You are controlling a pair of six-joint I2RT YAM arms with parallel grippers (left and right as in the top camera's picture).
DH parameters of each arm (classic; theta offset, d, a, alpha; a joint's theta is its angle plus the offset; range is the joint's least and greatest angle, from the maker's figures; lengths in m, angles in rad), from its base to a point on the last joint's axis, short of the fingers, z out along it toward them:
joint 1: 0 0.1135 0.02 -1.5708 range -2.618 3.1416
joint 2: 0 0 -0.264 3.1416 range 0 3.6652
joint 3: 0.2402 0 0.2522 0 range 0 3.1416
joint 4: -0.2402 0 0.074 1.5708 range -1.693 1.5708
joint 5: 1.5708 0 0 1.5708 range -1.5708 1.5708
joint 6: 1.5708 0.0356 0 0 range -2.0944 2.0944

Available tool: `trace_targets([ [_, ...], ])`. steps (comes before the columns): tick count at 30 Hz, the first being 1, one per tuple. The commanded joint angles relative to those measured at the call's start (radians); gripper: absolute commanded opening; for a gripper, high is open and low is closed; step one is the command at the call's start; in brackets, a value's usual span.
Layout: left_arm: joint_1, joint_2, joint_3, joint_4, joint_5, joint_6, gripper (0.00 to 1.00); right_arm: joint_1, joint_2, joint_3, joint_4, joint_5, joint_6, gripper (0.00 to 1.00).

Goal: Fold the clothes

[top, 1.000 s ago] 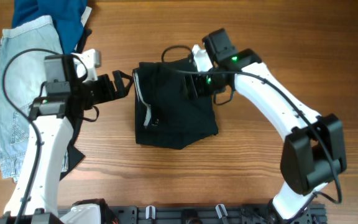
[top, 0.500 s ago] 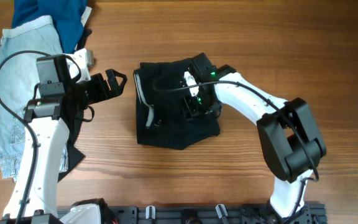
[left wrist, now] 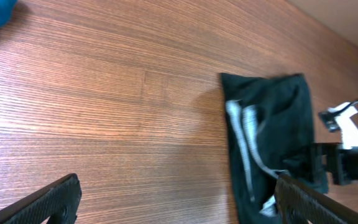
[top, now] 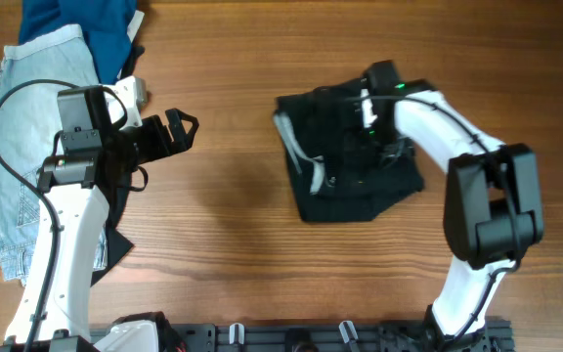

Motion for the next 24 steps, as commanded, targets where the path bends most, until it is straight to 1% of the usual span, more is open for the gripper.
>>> trace_targets([
  [1,0.004,-0.005,0.016,0.001,-0.039,-0.002,1.0,-0.028,-0.019,0.123,-0.056,-0.045,-0.036,0.96],
  [2,0.004,-0.005,0.016,0.004,-0.04,-0.002,1.0,-0.013,-0.05,0.171,-0.071,-0.069,-0.036,0.96],
  [4,0.004,-0.005,0.016,0.006,-0.043,-0.002,1.0,0.018,-0.086,0.207,-0.074,-0.098,-0.035,0.96],
  [9,0.004,-0.005,0.016,0.008,-0.066,-0.002,1.0,0.119,-0.114,0.222,-0.047,-0.093,0.003,0.96],
  [13,0.004,-0.005,0.016,0.007,-0.074,-0.002,1.0,0.206,-0.066,0.219,-0.027,-0.035,0.072,0.92],
  [16,0.004,-0.005,0.016,0.003,-0.085,-0.002,1.0,0.239,-0.025,0.219,-0.007,-0.031,0.077,0.87],
  [20,0.004,-0.005,0.016,0.0,-0.085,-0.002,1.0,0.259,0.032,0.218,0.029,-0.029,0.079,0.79],
  [24,0.004,-0.005,0.016,-0.002,-0.085,-0.002,1.0,0.259,0.085,0.218,0.049,0.031,0.128,0.77],
])
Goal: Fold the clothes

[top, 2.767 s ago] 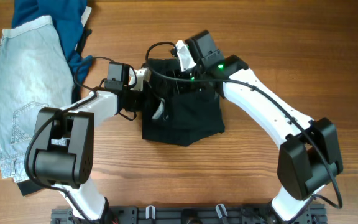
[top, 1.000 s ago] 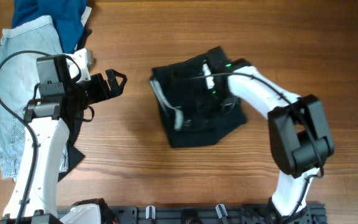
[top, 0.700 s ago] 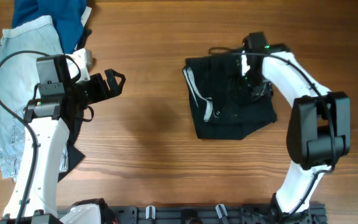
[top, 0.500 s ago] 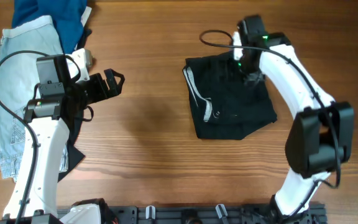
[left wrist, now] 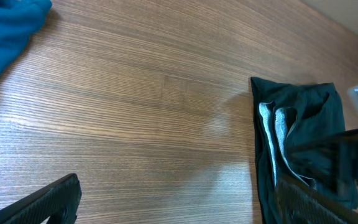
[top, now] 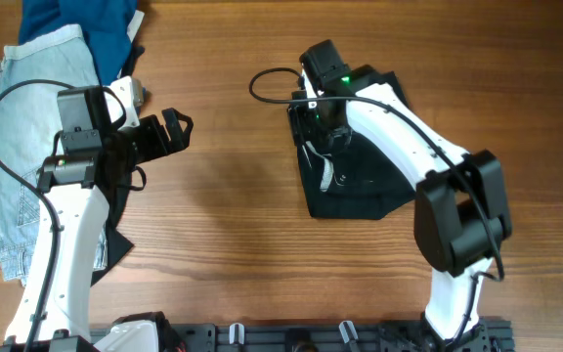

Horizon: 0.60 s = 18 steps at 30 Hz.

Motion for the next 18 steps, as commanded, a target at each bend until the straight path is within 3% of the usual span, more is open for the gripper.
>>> trace_targets([
  [1,0.004,-0.005,0.016,-0.003,-0.013,-0.002,1.0,0.001,0.062,0.0,0.014,0.063,0.046,0.78],
  [10,0.004,-0.005,0.016,-0.003,-0.016,-0.002,1.0,0.012,0.135,-0.048,0.084,0.04,0.062,0.67],
  [13,0.004,-0.005,0.016,-0.004,-0.016,-0.002,1.0,0.012,0.158,-0.064,0.097,0.049,0.09,0.45],
  [15,0.004,-0.005,0.016,-0.004,-0.016,-0.002,1.0,0.012,0.177,-0.064,0.092,0.052,0.112,0.24],
  [18,0.004,-0.005,0.016,-0.004,-0.016,-0.002,1.0,0.012,0.204,-0.071,0.087,0.086,0.14,0.09],
])
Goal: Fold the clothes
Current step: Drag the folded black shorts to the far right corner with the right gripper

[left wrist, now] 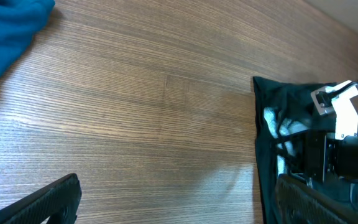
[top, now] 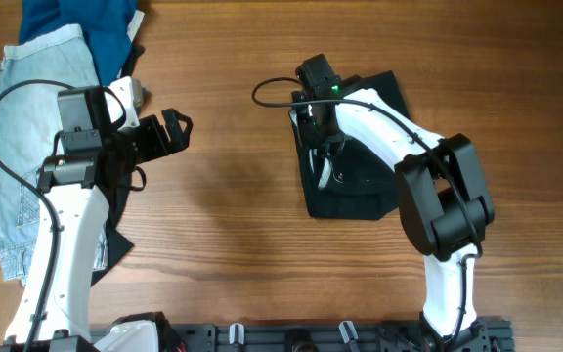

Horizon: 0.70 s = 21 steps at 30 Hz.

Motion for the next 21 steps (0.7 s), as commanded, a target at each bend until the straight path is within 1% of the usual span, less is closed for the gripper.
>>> trace_targets([
  [1,0.004,-0.005,0.016,-0.001,-0.01,-0.002,1.0,0.008,0.102,-0.039,-0.003,0.035,0.069,0.07],
  [2,0.004,-0.005,0.016,-0.001,-0.01,-0.002,1.0,0.004,0.109,-0.047,-0.002,0.067,0.092,0.04],
  [9,0.004,-0.005,0.016,0.0,-0.01,-0.002,1.0,-0.097,0.142,-0.061,0.056,0.167,0.102,0.04],
  [17,0.004,-0.005,0.016,0.01,-0.011,-0.002,1.0,-0.368,0.142,-0.061,0.22,0.131,0.085,0.04],
  [21,0.004,-0.005,0.016,0.019,-0.013,-0.002,1.0,-0.505,0.142,-0.061,0.286,0.12,0.046,0.04],
])
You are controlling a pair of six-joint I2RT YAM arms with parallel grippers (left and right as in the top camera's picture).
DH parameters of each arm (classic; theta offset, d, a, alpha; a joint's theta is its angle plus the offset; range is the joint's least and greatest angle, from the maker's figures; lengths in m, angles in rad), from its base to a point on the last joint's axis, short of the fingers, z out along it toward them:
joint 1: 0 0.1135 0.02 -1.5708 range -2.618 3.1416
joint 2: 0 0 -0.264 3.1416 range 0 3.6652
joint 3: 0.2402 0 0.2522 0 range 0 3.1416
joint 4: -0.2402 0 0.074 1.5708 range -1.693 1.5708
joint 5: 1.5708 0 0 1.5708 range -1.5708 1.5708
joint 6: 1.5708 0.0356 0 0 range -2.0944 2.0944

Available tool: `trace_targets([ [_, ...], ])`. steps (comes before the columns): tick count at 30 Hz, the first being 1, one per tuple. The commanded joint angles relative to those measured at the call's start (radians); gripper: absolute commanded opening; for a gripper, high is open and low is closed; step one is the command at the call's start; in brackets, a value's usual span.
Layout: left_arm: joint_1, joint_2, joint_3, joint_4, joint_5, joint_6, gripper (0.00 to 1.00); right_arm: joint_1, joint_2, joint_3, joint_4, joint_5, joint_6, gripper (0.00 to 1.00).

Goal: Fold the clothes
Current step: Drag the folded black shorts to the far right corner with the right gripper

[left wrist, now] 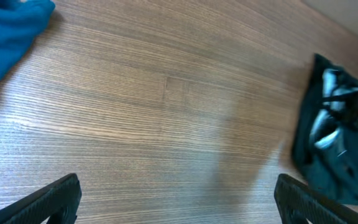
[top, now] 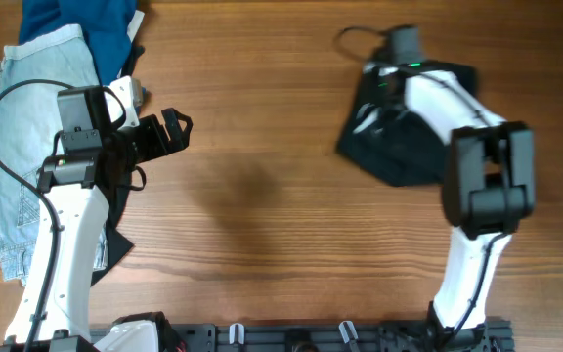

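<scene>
A bundled black garment (top: pixel 404 147) with white trim lies at the table's far right; it also shows, blurred, at the right edge of the left wrist view (left wrist: pixel 334 143). My right gripper (top: pixel 377 103) is down on its upper left part and appears shut on the cloth, with its fingertips hidden under the wrist. My left gripper (top: pixel 178 128) hangs open over bare wood left of centre, nothing between its fingers (left wrist: pixel 48 199). Unfolded clothes are heaped at the left: light denim jeans (top: pixel 18 147) and a blue garment (top: pixel 71 24).
The wooden table (top: pixel 252 225) stretches between the two arms. A dark cloth (top: pixel 115 240) pokes out from under the left arm. A corner of the blue garment (left wrist: pixel 5 31) shows in the left wrist view. A black rail (top: pixel 291 337) runs along the near edge.
The black garment has shifted from the table's middle right to the far right and turned. My right gripper has moved right and away with it. The left arm stayed put.
At first the black garment lay spread right of centre with my right gripper on its right part. Then the gripper was at its upper left edge and the garment looked narrower, and it stayed so. Now gripper and garment are at the far right. The left gripper stayed open throughout.
</scene>
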Motion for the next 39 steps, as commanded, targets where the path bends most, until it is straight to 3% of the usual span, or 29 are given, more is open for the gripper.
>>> trace_targets([
  [1,0.004,-0.005,0.016,0.013,-0.011,-0.002,1.0,-0.167,0.101,-0.059,0.034,0.072,-0.052,0.04],
  [5,0.004,-0.003,0.016,0.03,-0.011,-0.002,1.0,-0.272,0.101,-0.059,0.168,-0.049,-0.109,0.04],
  [8,0.004,0.002,0.016,0.042,-0.011,-0.002,1.0,-0.332,0.101,-0.059,0.345,-0.166,-0.232,0.04],
  [17,0.004,0.014,0.016,0.047,-0.011,-0.003,1.0,-0.312,0.128,-0.059,0.552,-0.177,-0.712,0.04],
  [36,0.004,0.037,0.016,0.06,-0.011,-0.006,1.0,-0.272,0.215,-0.058,0.71,-0.17,-0.647,0.05],
  [39,0.004,0.037,0.016,0.06,-0.011,-0.006,1.0,-0.253,0.215,-0.058,0.711,-0.169,-0.641,0.16],
])
